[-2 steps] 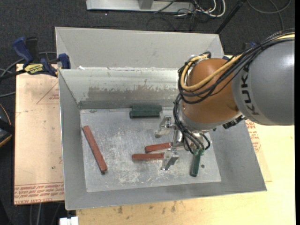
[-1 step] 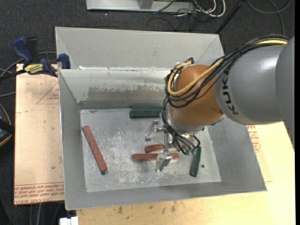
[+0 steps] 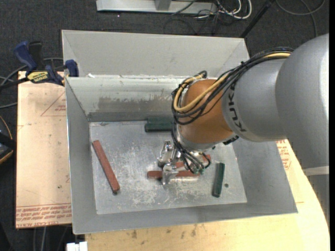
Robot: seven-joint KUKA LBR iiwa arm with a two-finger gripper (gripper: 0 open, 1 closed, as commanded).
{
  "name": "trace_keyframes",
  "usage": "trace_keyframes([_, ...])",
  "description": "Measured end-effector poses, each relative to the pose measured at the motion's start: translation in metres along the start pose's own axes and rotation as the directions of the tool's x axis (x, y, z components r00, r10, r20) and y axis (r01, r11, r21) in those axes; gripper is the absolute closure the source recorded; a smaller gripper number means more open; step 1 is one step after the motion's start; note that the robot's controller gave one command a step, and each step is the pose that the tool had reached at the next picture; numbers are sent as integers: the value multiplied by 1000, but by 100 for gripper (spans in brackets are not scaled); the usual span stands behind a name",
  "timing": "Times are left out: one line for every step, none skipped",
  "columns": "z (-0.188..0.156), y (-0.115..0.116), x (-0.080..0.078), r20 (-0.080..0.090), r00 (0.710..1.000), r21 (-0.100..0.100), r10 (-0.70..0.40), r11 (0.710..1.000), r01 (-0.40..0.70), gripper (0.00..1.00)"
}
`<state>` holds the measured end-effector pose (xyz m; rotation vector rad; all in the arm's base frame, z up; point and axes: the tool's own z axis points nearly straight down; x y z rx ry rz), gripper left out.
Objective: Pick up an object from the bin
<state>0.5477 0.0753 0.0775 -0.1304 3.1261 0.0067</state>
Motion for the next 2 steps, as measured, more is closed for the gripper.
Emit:
trace_keyframes([0, 0, 0, 0, 1000, 0, 0, 1000, 0, 100])
trace_keyframes([-138, -5, -20, -8, 1000, 3, 10, 1000, -10, 100])
